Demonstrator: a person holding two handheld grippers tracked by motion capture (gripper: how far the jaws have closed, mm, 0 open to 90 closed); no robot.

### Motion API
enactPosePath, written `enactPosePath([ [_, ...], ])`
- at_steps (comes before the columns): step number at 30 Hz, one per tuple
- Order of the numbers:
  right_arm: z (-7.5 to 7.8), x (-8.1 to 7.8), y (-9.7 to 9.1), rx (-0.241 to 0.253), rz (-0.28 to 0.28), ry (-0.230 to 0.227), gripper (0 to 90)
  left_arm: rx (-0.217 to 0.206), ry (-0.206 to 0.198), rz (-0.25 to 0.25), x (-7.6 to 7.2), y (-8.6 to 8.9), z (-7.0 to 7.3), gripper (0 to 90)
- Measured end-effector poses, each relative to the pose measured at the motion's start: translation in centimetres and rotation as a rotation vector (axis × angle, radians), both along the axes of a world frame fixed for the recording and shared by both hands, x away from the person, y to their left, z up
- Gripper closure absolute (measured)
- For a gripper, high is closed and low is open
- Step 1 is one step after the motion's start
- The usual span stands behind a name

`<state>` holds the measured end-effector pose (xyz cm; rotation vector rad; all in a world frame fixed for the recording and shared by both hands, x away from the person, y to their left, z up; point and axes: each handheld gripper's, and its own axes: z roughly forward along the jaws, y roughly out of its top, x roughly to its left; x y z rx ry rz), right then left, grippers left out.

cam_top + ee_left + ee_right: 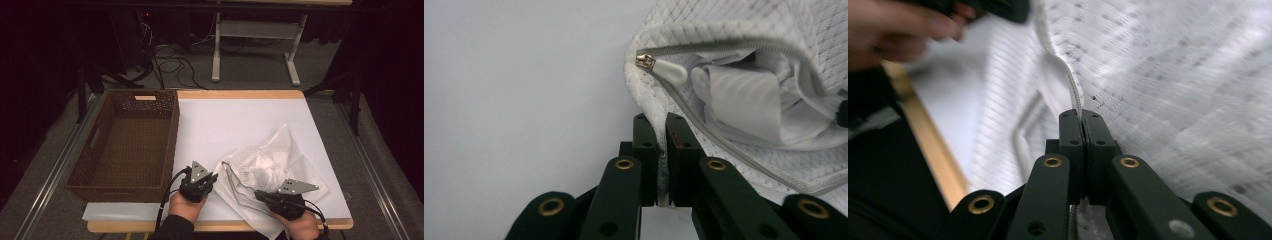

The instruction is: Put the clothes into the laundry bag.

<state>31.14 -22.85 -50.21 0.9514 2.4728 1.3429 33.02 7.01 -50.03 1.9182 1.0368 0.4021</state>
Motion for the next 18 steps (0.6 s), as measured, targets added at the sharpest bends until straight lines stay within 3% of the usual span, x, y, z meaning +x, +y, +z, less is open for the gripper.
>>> enactPosePath([
  [3, -0.6, 0.6, -0.5, -0.053, -0.036, 0.013, 90.0, -0.001, -0.006, 0.003, 0.1, -0.4, 0.0, 79.4],
  [5, -0.7, 0.8, -0.7, -0.057, -0.053, 0.023, 90.0, 0.009, -0.019, 0.005, 0.1, -0.6, 0.0, 66.9],
  [6, -0.7, 1.0, -0.9, -0.059, -0.069, 0.028, 90.0, 0.013, -0.026, -0.002, 0.5, -1.2, 0.0, 66.9],
  [7, -0.9, 1.4, -1.2, -0.065, -0.088, 0.032, 90.0, 0.011, -0.022, -0.002, 0.8, -1.5, -0.1, 57.3],
  [9, -1.0, 1.6, -1.4, -0.071, -0.1, 0.036, 90.0, 0.015, 0.002, -0.014, 1.4, -2.0, -0.5, 63.3],
  [13, -1.1, 2.1, -1.8, -0.075, -0.124, 0.034, 90.0, 0.032, 0.021, -0.011, 1.5, -2.3, -0.9, 87.2],
  [16, -1.0, 2.8, -2.4, -0.063, -0.155, 0.039, 90.0, 0.017, 0.018, -0.017, 0.9, -1.9, -0.9, 88.3],
  [18, -0.9, 3.5, -2.9, -0.051, -0.178, 0.045, 90.0, 0.038, 0.031, -0.039, 0.4, -1.7, -1.2, 88.6],
])
